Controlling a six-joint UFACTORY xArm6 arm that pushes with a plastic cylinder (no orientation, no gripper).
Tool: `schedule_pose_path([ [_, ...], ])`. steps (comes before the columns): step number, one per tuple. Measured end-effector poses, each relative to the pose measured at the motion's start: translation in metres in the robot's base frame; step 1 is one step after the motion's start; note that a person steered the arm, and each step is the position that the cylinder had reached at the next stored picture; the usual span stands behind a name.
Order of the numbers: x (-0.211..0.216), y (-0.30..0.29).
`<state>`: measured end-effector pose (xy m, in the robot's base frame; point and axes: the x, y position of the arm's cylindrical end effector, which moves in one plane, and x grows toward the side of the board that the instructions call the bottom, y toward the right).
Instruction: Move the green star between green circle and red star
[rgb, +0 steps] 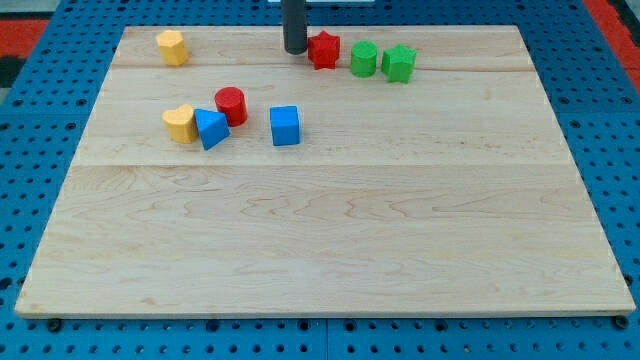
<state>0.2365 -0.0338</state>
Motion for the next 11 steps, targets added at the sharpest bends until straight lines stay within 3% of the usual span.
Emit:
schedule_pose_path([
  [5,0.11,0.151],
  [7,0.135,0.179],
  [8,0.101,0.2],
  [9,0.06,0.192],
  [11,0.018,0.153],
])
